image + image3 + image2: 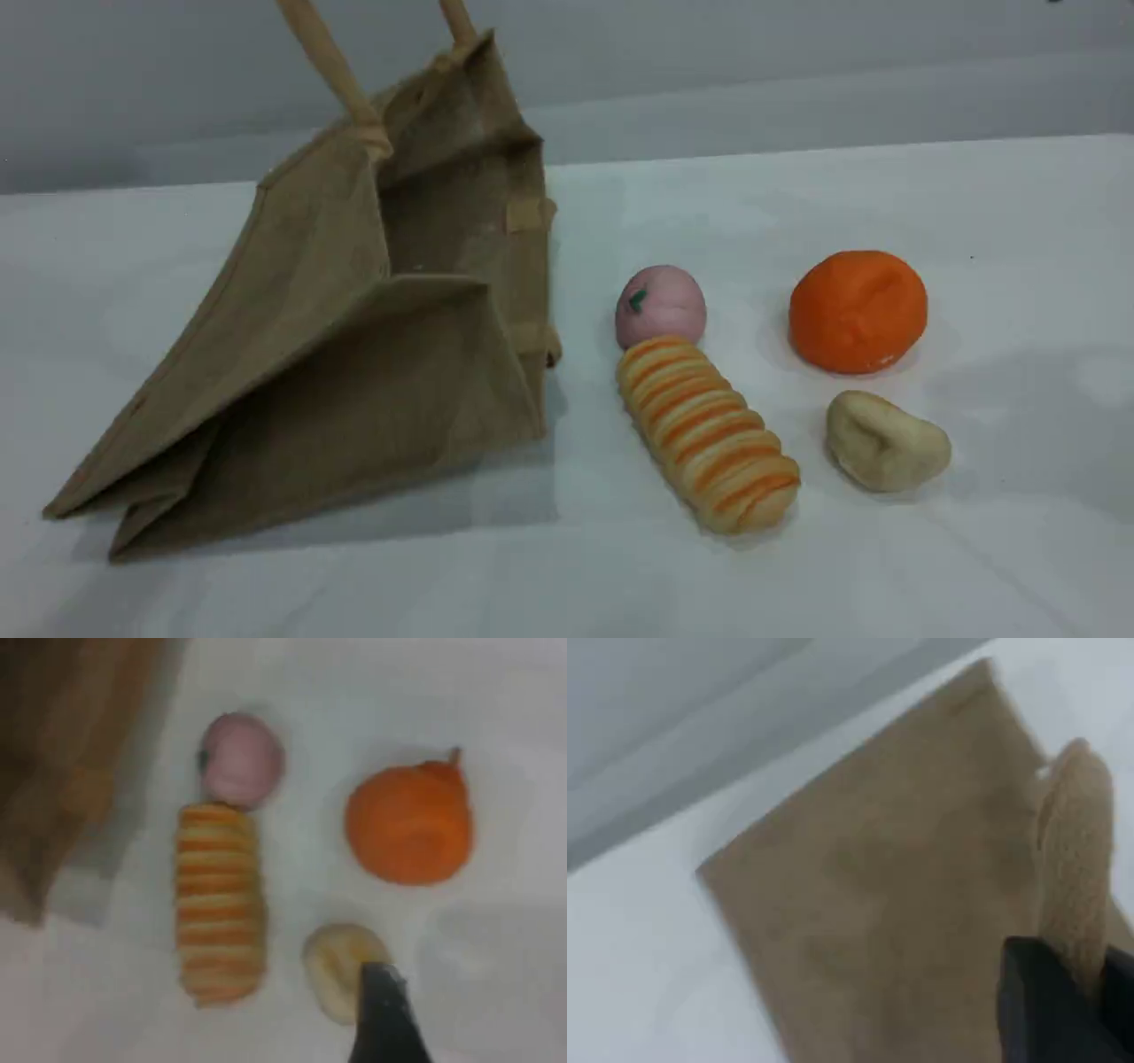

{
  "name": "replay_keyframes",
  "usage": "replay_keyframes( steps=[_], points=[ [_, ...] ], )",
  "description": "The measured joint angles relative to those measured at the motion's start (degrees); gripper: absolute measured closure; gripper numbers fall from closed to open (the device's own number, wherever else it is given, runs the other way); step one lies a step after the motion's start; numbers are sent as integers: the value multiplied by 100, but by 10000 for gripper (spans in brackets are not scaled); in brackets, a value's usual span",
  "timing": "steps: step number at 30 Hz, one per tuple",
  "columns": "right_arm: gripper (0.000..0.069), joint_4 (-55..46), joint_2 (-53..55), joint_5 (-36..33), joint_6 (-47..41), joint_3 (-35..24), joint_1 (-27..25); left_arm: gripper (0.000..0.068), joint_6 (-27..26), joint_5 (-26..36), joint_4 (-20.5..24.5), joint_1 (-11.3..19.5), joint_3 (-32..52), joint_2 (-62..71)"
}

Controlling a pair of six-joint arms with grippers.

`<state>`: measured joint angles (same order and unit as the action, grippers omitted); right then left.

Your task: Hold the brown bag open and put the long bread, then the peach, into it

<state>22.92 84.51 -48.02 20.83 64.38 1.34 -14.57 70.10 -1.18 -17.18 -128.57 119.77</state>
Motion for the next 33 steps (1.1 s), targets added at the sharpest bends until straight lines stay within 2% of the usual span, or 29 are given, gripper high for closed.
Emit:
replay_keyframes(
  steps=[6, 9, 13, 20, 26, 33],
  points=[
    [307, 142, 96, -29, 582, 0, 440, 581, -950, -5, -940, 0, -78, 0],
    [307, -28, 170, -29, 582, 0, 791, 582, -1264, -5, -1176, -5, -78, 0],
    [307, -138, 326, -31, 576, 0, 1159, 582, -1729, -5, -1231, -5, -78, -163],
    [307, -143, 716, -90, 564, 0, 1382, 582, -2572, -5, -1280, -5, -78, -574],
    [307, -223, 1031, -68, 557, 0, 1789, 582, -3128, -5, -1429, -5, -78, -680],
    [307, -207, 1463, 293, 516, 0, 2359, 582, -3201, -5, -1429, -5, -78, -680]
  ],
)
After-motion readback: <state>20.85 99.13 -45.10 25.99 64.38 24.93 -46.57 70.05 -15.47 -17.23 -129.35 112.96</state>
